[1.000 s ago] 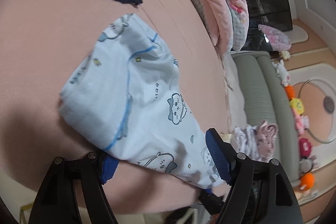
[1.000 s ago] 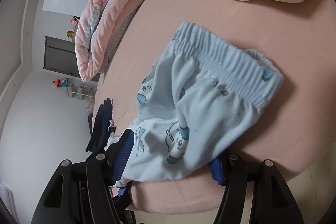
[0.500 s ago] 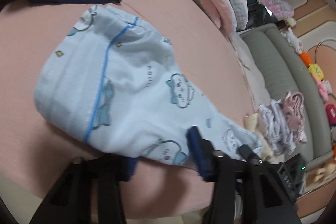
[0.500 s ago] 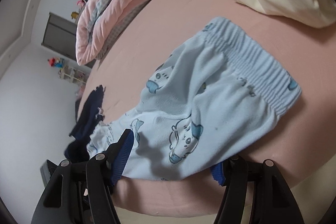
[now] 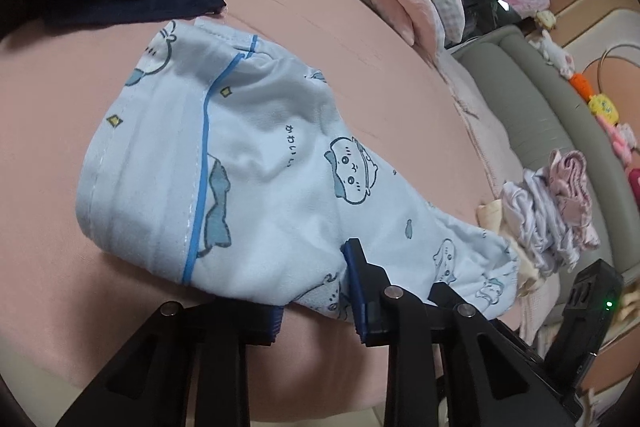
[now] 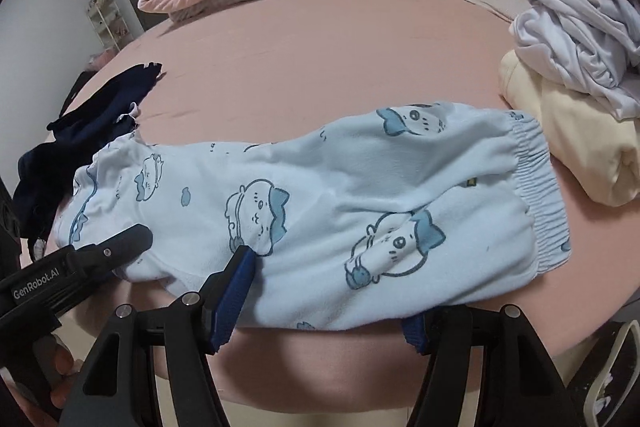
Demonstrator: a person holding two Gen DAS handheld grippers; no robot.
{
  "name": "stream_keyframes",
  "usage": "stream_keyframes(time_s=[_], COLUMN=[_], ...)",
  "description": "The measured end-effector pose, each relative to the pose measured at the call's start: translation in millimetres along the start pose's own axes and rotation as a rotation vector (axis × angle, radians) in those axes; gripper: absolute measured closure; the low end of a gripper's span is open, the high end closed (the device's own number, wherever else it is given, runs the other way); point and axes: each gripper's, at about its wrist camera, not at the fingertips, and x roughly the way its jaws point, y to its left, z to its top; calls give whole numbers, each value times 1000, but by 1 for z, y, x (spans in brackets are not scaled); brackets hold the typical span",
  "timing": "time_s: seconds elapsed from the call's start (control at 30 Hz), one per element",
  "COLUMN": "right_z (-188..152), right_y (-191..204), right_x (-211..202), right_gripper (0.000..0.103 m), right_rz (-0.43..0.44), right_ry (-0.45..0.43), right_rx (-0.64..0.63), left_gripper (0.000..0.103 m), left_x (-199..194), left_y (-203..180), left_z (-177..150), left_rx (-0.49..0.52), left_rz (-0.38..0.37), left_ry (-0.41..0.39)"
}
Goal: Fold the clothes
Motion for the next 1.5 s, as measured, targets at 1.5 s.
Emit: stream_keyframes(time_s=[1.5], right_z=[13], right_y=[138], right_x=[-19], right_gripper=[68], right_rz=[-640], right_ry=[-259], right_rx=[-722], left_gripper=[87], left_x=[-22], left_y=[73], left_z=[17], left_rx=[-384], left_rz=[-181], left_ry=[153])
